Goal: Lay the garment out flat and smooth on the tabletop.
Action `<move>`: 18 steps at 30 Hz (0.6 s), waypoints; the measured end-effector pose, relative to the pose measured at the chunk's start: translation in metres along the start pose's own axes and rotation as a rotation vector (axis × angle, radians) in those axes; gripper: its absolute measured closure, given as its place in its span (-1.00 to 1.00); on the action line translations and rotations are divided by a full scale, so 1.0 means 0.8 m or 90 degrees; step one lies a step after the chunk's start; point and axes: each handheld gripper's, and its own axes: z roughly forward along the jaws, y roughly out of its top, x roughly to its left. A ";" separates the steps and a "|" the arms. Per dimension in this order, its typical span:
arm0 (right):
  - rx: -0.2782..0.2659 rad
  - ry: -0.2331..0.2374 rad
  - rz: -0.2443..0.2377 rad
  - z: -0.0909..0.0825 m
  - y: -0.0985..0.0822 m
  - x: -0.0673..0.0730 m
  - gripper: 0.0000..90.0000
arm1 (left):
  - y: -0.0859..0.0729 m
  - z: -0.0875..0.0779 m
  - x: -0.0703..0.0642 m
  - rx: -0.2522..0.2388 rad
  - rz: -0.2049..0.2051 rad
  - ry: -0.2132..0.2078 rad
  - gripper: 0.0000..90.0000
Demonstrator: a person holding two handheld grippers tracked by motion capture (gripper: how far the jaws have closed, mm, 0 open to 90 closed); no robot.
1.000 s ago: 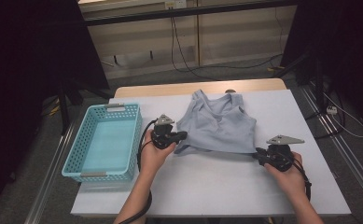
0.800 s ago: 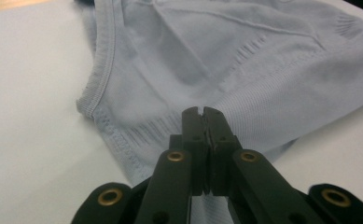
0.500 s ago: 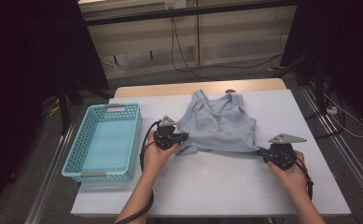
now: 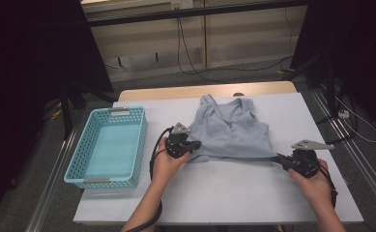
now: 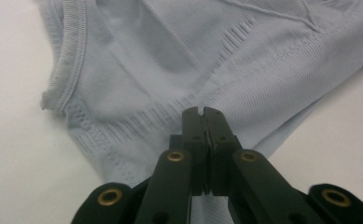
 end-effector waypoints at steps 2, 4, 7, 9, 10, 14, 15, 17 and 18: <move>0.010 0.011 -0.003 0.004 -0.001 0.003 0.83 | 0.000 -0.001 0.002 -0.001 0.000 0.002 0.97; 0.010 0.016 -0.009 0.006 0.001 0.008 0.68 | 0.001 -0.003 0.002 -0.006 -0.004 0.003 0.97; 0.005 0.026 -0.005 0.008 0.003 0.015 0.38 | 0.002 -0.005 0.002 -0.004 -0.002 0.001 0.97; 0.003 0.029 -0.011 0.009 0.005 0.019 0.21 | 0.002 -0.005 0.002 -0.002 -0.001 -0.001 0.97; 0.001 0.031 -0.011 0.009 0.006 0.021 0.10 | 0.002 -0.005 0.001 -0.003 -0.003 -0.001 0.97; -0.008 0.039 -0.017 0.011 0.008 0.026 -0.13 | 0.002 -0.005 0.001 -0.003 -0.001 0.000 0.97; -0.008 0.041 -0.017 0.011 0.009 0.027 -0.16 | 0.002 -0.005 0.000 -0.004 -0.001 0.001 0.97; -0.012 0.043 -0.017 0.011 0.010 0.029 -0.22 | 0.002 -0.005 0.000 -0.003 0.000 0.001 0.97; -0.015 0.043 -0.016 0.011 0.010 0.030 -0.23 | 0.002 -0.005 0.000 -0.003 0.000 0.001 0.97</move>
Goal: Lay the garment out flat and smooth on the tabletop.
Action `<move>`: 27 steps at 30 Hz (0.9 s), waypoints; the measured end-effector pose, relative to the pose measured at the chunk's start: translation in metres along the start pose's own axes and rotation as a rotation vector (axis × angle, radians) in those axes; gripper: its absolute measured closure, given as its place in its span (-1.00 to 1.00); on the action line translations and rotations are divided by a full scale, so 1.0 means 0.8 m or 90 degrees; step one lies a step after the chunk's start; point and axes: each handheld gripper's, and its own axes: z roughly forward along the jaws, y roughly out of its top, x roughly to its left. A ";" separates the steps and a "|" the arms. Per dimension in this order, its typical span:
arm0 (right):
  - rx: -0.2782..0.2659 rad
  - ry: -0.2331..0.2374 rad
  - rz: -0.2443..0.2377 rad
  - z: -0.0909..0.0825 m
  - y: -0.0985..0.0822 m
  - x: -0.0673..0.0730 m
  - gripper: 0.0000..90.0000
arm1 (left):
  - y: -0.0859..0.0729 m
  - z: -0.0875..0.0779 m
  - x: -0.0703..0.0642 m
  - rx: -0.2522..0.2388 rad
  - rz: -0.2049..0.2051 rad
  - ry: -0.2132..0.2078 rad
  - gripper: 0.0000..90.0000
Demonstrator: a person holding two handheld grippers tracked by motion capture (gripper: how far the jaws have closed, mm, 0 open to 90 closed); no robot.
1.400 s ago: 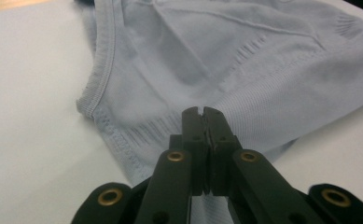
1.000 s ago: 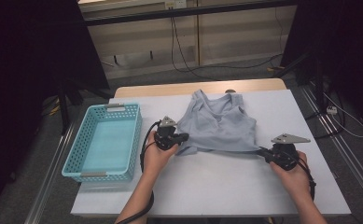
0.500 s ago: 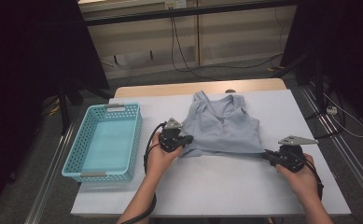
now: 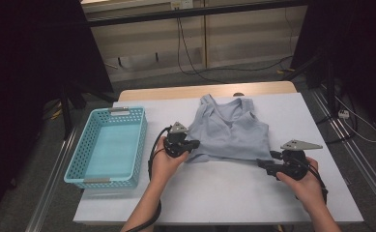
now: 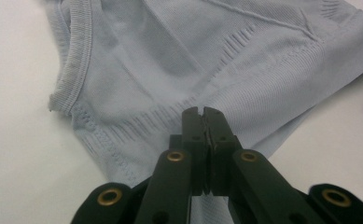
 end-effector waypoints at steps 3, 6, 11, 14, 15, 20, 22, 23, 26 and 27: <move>-0.004 -0.001 0.000 0.000 0.001 0.000 -0.25 | 0.000 0.000 0.000 0.002 0.001 0.000 0.97; -0.010 -0.005 0.003 -0.001 0.002 -0.001 -0.24 | 0.000 0.000 0.000 0.003 0.005 0.000 0.97; -0.032 -0.016 -0.008 -0.007 0.008 0.001 -0.09 | -0.001 0.001 -0.002 0.004 0.005 0.001 0.97; -0.032 -0.026 -0.010 -0.005 0.012 0.002 0.02 | -0.001 0.002 -0.002 0.008 0.008 0.004 0.97; -0.029 -0.029 -0.007 -0.004 0.012 0.002 0.05 | -0.001 0.003 -0.002 0.008 0.008 0.003 0.97; -0.017 -0.041 0.005 0.012 0.014 0.000 0.16 | -0.002 0.001 0.000 0.007 0.005 0.003 0.96; -0.014 -0.043 0.009 0.018 0.015 -0.001 0.25 | -0.003 0.000 0.000 0.005 0.004 0.001 0.96; -0.014 -0.047 0.008 0.019 0.016 -0.002 0.36 | -0.004 0.000 0.000 0.006 0.001 0.000 0.96; -0.006 -0.055 0.001 0.026 0.016 -0.006 0.66 | -0.005 0.001 0.001 0.011 0.000 -0.003 0.96; -0.002 -0.051 0.001 0.028 0.016 -0.008 0.74 | -0.005 0.001 0.001 0.011 -0.001 -0.004 0.96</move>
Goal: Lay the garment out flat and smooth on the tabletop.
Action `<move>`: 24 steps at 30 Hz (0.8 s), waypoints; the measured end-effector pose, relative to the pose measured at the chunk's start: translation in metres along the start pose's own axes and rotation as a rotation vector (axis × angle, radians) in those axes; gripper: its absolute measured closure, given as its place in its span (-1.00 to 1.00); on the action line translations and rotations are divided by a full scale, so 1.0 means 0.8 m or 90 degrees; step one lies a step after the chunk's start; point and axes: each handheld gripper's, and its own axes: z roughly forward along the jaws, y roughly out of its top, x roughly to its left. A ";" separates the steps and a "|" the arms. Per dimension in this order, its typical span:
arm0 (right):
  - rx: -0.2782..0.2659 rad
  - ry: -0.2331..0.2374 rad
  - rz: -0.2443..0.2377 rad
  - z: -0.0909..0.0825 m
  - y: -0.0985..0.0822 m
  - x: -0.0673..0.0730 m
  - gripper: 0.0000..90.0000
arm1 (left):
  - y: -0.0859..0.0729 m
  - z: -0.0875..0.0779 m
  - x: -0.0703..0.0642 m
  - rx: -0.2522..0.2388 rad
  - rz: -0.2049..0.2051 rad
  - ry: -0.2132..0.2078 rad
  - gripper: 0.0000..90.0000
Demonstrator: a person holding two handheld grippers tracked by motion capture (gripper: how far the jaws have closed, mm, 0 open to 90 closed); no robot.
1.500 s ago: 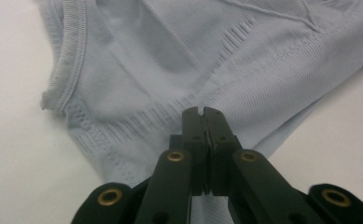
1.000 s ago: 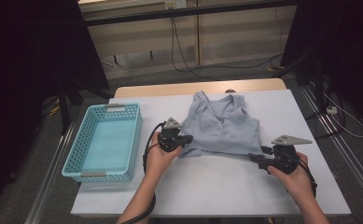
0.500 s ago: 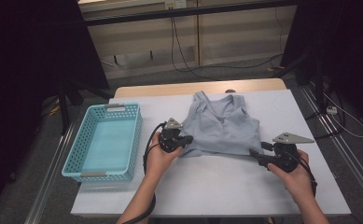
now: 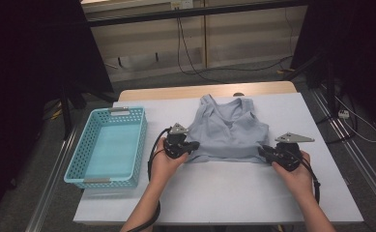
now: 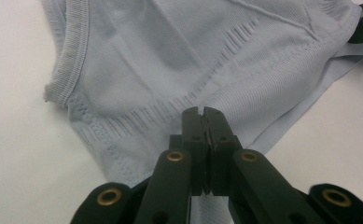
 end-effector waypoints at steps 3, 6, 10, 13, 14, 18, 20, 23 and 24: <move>0.002 0.003 -0.004 0.004 0.003 0.000 0.90 | 0.001 0.000 -0.002 -0.001 0.002 0.003 0.96; -0.001 -0.001 -0.005 0.005 0.006 -0.003 0.92 | 0.002 0.001 -0.003 -0.002 0.008 0.002 0.96; -0.009 -0.008 0.005 0.009 0.009 -0.011 0.92 | 0.005 0.007 -0.005 -0.002 0.009 -0.002 0.97; -0.010 -0.031 0.012 0.011 0.010 -0.019 0.93 | 0.008 0.013 -0.009 -0.002 0.011 -0.020 0.96; -0.012 -0.041 0.017 0.011 0.010 -0.022 0.93 | 0.008 0.016 -0.011 -0.003 0.009 -0.026 0.97; -0.011 -0.040 0.044 0.012 0.007 -0.032 0.92 | 0.008 0.024 -0.012 0.009 0.024 -0.017 0.97; -0.013 -0.039 0.034 0.012 0.008 -0.030 0.93 | 0.008 0.025 -0.010 0.009 0.023 -0.011 0.97; -0.018 -0.032 0.027 0.012 0.010 -0.025 0.92 | 0.007 0.023 -0.005 0.005 0.017 -0.001 0.97; -0.016 -0.027 0.028 0.012 0.010 -0.024 0.92 | 0.007 0.021 -0.001 0.003 0.015 0.005 0.97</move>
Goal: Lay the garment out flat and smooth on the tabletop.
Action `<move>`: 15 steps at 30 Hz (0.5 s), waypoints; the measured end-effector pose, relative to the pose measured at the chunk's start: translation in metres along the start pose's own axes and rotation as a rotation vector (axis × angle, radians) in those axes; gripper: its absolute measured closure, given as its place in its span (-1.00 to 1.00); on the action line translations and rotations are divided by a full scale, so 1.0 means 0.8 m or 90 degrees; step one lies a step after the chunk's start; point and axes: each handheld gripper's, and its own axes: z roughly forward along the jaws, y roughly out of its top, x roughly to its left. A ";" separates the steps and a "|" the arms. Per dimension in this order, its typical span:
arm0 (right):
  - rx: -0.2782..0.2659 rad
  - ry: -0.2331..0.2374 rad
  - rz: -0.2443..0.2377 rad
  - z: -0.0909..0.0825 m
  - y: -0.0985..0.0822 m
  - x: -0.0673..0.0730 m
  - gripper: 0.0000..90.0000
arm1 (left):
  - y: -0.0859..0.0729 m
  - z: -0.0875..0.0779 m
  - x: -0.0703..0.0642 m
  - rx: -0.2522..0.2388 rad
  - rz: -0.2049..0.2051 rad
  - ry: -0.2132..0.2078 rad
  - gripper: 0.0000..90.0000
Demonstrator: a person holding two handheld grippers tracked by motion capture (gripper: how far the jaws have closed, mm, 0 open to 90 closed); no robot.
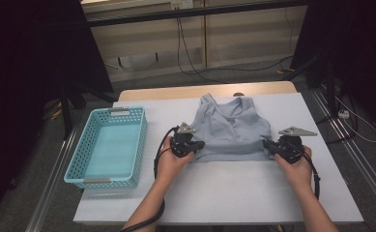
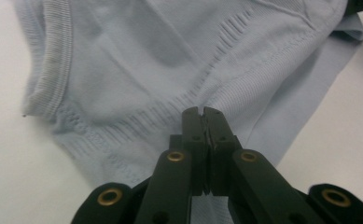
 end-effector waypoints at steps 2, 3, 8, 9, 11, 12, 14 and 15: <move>0.007 0.018 0.000 0.001 0.001 0.003 0.91 | -0.001 -0.005 0.007 -0.005 -0.012 0.003 0.97; 0.006 0.023 0.000 0.002 0.001 0.005 0.90 | -0.001 -0.007 0.010 -0.008 -0.017 0.007 0.97; 0.014 0.035 -0.016 0.006 0.004 0.016 0.90 | -0.005 -0.013 0.021 -0.011 -0.033 0.014 0.97; 0.016 0.035 -0.020 0.007 0.004 0.018 0.90 | -0.006 -0.012 0.021 -0.012 -0.035 0.016 0.97; 0.022 0.028 -0.031 0.008 0.003 0.018 0.90 | -0.007 -0.010 0.021 -0.009 -0.034 0.010 0.97; 0.023 0.023 -0.032 0.008 0.003 0.017 0.91 | -0.008 -0.009 0.019 -0.007 -0.035 0.007 0.97; 0.014 0.004 -0.035 0.007 0.004 0.017 0.91 | -0.007 -0.007 0.016 -0.002 -0.027 0.009 0.97; 0.013 0.005 -0.039 0.007 0.004 0.017 0.91 | -0.007 -0.006 0.015 0.003 -0.023 0.009 0.97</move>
